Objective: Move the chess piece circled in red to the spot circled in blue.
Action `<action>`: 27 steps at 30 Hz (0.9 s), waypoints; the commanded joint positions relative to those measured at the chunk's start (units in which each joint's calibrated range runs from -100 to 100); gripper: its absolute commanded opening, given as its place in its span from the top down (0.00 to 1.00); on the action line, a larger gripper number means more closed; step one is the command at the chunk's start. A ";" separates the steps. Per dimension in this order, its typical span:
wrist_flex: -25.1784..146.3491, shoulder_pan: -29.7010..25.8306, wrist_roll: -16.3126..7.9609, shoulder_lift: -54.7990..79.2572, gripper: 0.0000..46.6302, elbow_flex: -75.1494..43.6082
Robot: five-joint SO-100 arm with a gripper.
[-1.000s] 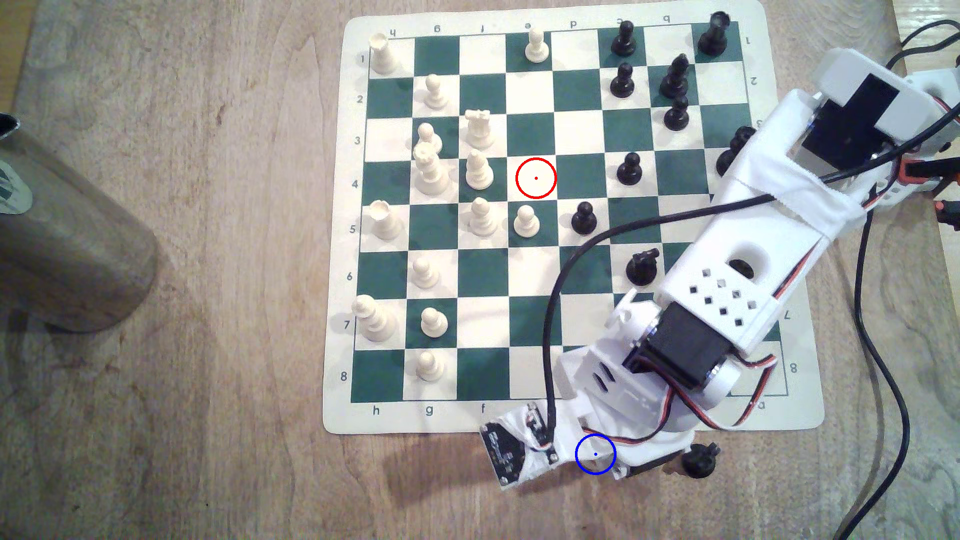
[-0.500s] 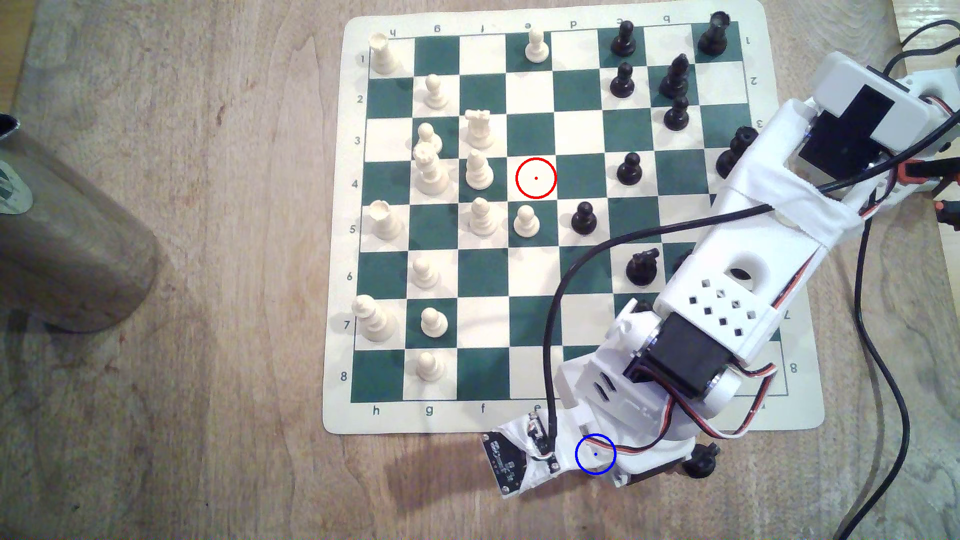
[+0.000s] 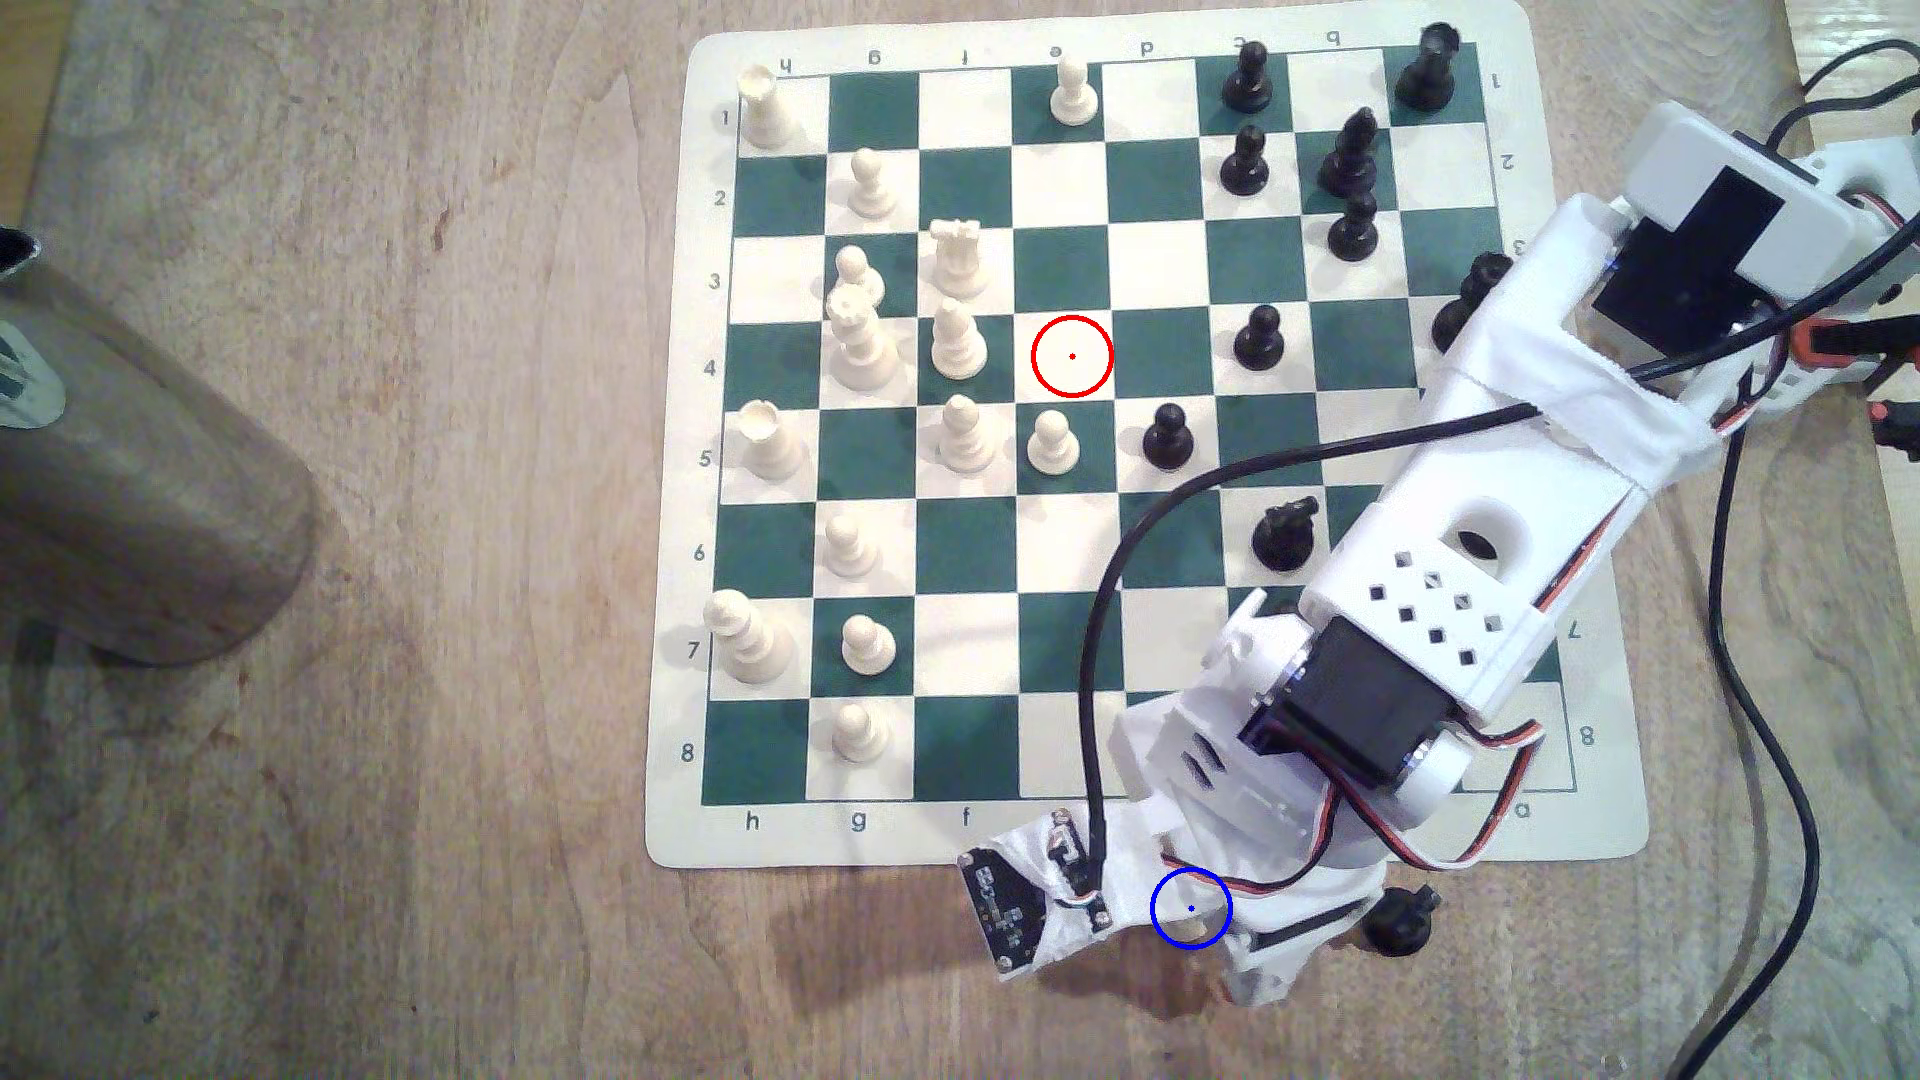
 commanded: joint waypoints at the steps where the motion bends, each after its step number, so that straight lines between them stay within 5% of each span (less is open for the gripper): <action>1: 2.98 0.47 1.12 -5.32 0.48 -1.95; 18: 8.79 6.10 1.76 -24.16 0.47 5.49; 27: 9.61 16.19 2.10 -47.17 0.70 24.71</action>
